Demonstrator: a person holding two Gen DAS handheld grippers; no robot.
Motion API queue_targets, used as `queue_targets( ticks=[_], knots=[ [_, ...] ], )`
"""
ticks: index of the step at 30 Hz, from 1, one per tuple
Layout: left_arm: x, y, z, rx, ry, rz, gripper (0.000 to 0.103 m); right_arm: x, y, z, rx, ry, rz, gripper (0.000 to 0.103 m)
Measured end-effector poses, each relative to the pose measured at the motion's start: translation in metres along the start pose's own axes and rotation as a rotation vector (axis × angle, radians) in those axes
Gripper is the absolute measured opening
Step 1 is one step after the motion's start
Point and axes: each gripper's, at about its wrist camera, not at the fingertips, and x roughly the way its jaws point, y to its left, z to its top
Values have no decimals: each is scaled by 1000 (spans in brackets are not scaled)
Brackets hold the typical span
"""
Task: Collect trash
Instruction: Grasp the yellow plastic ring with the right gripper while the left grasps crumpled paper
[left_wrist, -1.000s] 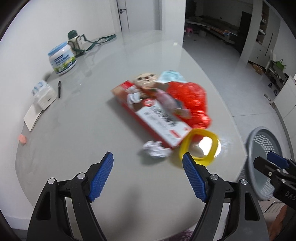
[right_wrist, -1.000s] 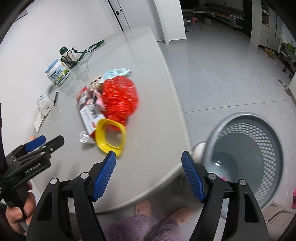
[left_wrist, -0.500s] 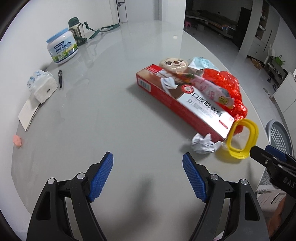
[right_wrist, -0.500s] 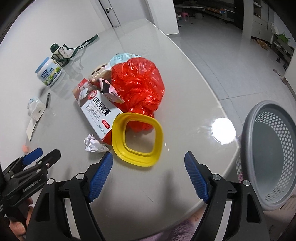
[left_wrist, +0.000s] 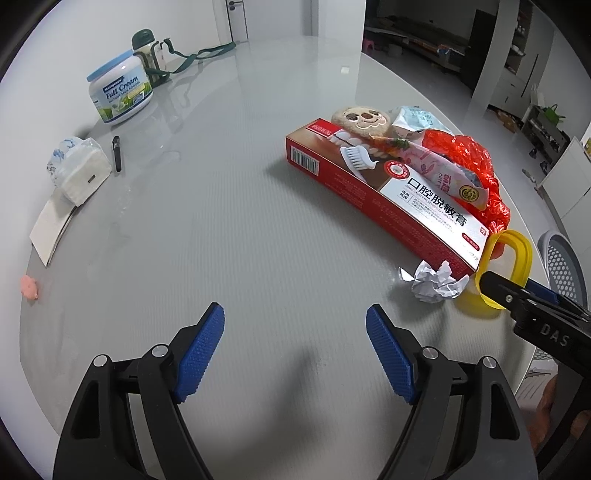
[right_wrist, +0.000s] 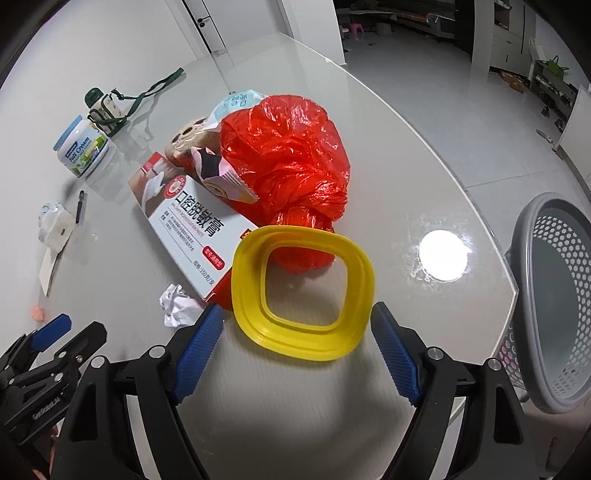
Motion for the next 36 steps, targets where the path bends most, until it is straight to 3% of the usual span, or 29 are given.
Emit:
queue_targets(
  ticks=[9,13,15,17,36],
  knots=[
    [2,-3,0,10,2,-17,78,11,0,4,15,-9,-44,78],
    [1,-7,0,17,2,-28,78,9,-1,3,19,-20,-21,78],
    [0,-10,-1,21,2,-34,78,8,-1,2,15,-21,-13,68],
    [0,-13,-1,27,4,-42,78,7,-2,0,14,-19,-9,68],
    [25,-76,0,74,28,-166,82,-50,-50,-26,100,-54,-31,67]
  ],
)
